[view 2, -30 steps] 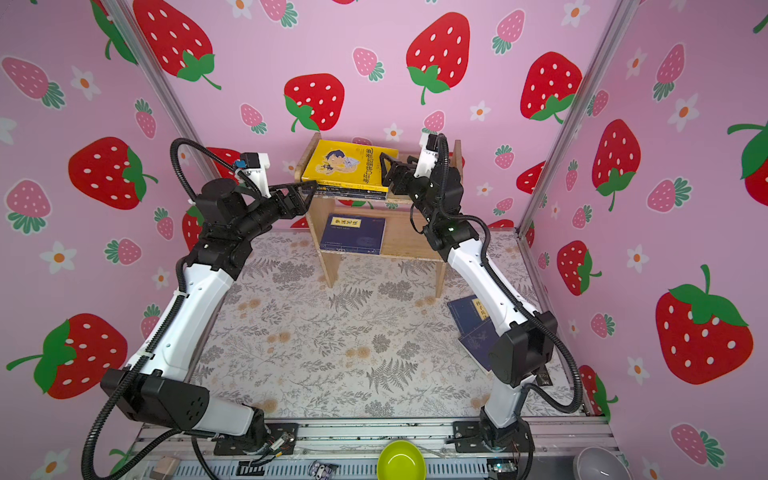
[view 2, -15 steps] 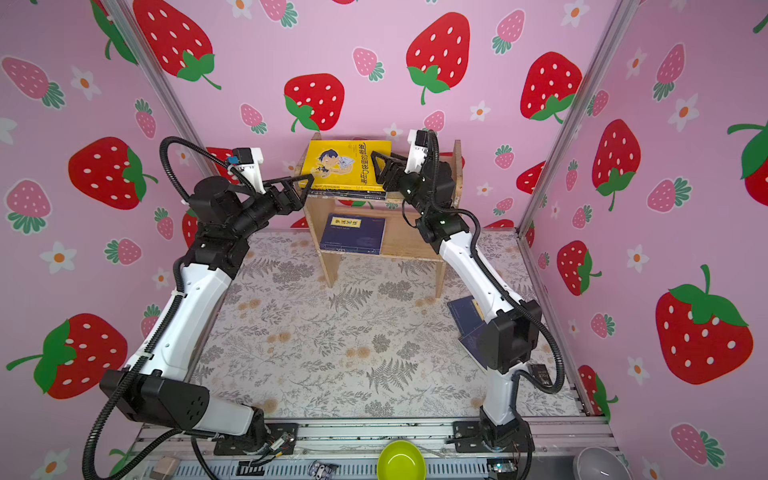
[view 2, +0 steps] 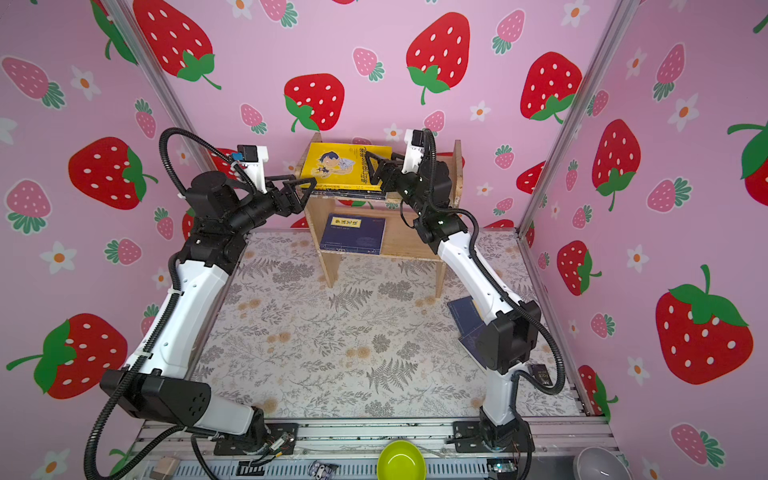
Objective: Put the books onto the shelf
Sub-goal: 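Open the left gripper and draw it back while the right presses the yellow book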
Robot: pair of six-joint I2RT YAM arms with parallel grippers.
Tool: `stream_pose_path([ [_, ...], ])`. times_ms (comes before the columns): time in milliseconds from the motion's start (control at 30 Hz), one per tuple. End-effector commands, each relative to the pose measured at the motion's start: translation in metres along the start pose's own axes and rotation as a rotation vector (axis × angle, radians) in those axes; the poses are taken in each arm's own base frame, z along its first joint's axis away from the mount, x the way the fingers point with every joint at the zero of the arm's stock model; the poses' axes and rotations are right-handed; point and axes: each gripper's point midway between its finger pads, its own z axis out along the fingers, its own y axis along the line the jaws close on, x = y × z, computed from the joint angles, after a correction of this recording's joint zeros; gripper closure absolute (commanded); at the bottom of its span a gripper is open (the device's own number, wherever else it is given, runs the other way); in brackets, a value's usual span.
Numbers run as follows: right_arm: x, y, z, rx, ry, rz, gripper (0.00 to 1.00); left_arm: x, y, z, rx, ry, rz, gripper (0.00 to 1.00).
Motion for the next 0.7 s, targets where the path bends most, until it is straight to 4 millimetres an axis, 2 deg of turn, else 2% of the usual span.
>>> stream_pose_path([
  [0, -0.008, 0.0, -0.015, 0.047, 0.01, -0.087, 0.1, -0.002, 0.002, -0.001, 0.005, 0.026, 0.113, 0.15],
  [133, -0.013, -0.002, -0.022, 0.073, 0.008, -0.127, 0.09, 0.003, 0.012, 0.008, -0.019, 0.048, 0.126, 0.21],
  [433, -0.004, -0.003, -0.017, 0.062, 0.028, -0.109, 0.1, 0.012, 0.022, 0.019, -0.027, 0.067, 0.138, 0.32],
  [533, -0.003, -0.002, -0.016, 0.055, 0.031, -0.102, 0.11, 0.018, 0.025, 0.018, -0.043, 0.092, 0.158, 0.31],
  [667, -0.001, -0.003, -0.015, 0.056, 0.034, -0.097, 0.11, 0.026, 0.036, 0.012, -0.107, 0.115, 0.189, 0.22],
])
